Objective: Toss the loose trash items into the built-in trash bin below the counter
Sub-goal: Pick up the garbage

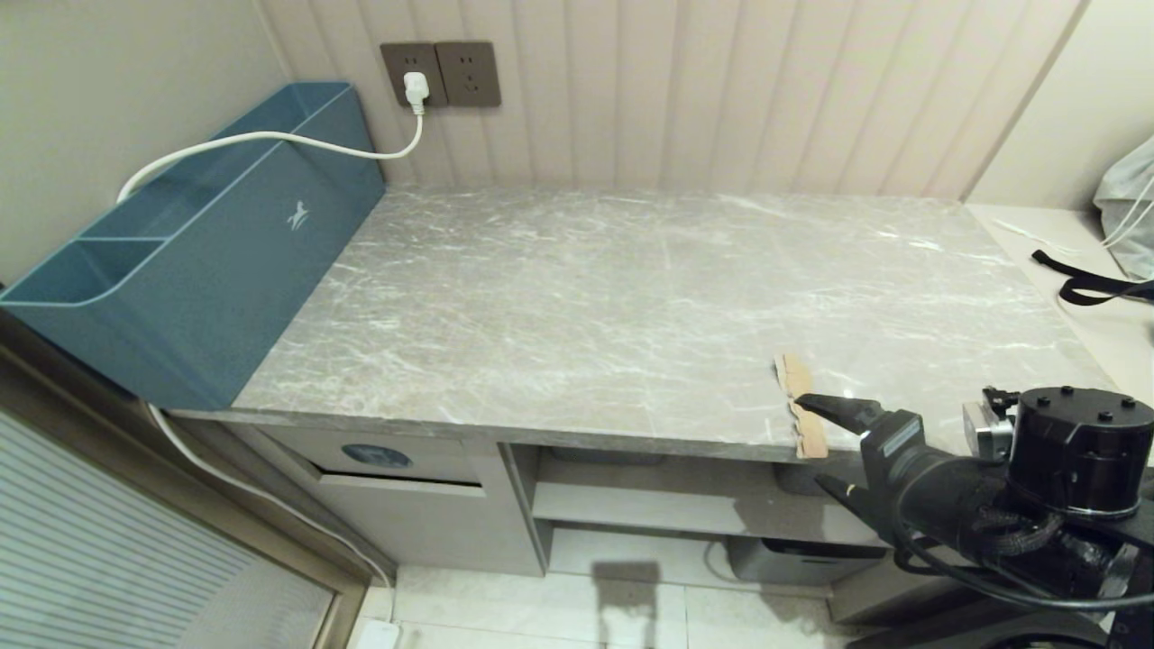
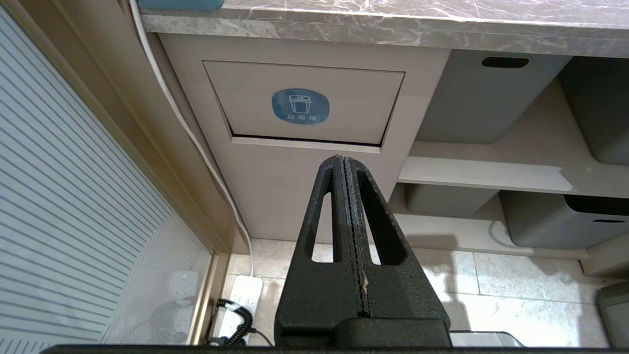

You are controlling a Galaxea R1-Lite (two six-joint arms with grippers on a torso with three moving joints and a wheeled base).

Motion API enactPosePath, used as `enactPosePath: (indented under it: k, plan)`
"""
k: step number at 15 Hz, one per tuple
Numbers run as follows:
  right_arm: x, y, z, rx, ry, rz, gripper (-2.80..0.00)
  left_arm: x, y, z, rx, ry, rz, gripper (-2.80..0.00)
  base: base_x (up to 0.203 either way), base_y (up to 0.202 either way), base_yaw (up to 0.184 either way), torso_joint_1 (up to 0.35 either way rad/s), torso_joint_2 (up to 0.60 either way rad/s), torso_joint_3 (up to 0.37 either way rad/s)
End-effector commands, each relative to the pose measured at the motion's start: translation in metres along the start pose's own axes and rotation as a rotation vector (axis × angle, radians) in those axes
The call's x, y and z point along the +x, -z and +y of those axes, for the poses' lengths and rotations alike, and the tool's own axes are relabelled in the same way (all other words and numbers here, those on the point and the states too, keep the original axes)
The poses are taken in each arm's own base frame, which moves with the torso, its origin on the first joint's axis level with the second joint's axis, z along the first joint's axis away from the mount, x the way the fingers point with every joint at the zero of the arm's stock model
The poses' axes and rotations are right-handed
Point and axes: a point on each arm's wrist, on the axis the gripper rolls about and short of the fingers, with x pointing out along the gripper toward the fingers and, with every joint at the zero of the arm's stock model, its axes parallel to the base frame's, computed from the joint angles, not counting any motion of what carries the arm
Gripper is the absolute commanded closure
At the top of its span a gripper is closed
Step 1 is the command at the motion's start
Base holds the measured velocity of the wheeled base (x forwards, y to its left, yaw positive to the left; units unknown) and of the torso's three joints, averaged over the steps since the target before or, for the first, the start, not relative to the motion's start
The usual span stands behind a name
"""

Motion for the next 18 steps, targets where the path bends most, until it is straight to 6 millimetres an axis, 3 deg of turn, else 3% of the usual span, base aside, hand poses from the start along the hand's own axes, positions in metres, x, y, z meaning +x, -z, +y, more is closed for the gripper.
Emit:
enactPosePath:
  k: [1,18]
  plan:
    - [0.0,0.0,0.001,0.008,-0.011,-0.002,-2.8,0.0,0.0,0.0,0.0,0.0,0.001,0.0,0.0,0.0,0.0,0.0,0.0,0.0]
    - [0.012,-0.002,0.003,0.014,-0.031,-0.009,-2.8,0.0,0.0,0.0,0.0,-0.002,0.001,0.0,0.0,0.0,0.0,0.0,0.0,0.0]
